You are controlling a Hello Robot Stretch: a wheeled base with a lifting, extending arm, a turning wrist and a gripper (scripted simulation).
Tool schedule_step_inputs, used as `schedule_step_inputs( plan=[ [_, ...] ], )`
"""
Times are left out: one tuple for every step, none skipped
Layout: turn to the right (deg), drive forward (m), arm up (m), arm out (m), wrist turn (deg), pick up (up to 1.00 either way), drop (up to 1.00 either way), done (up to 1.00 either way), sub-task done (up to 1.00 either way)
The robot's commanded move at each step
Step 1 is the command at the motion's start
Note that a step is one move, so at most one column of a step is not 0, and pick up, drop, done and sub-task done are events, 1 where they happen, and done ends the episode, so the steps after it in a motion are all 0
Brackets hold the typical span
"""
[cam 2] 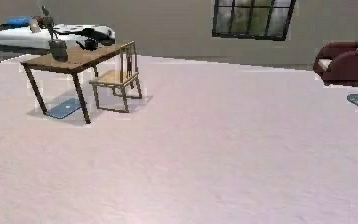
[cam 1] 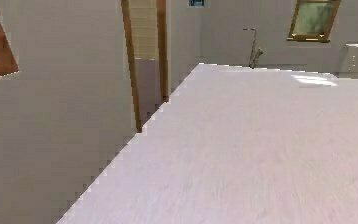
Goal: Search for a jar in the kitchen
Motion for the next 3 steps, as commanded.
schedule_step_inputs(
  plan=[
    [0.0, 1.0, 0.0, 0.0, 0.0, 0.0, 0.0, 0.0, 0.0],
    [0.0, 1.0, 0.0, 0.0, 0.0, 0.0, 0.0, 0.0, 0.0],
    [0.0, 0.45, 0.0, 0.0, 0.0, 0.0, 0.0, 0.0, 0.0]
  ],
)
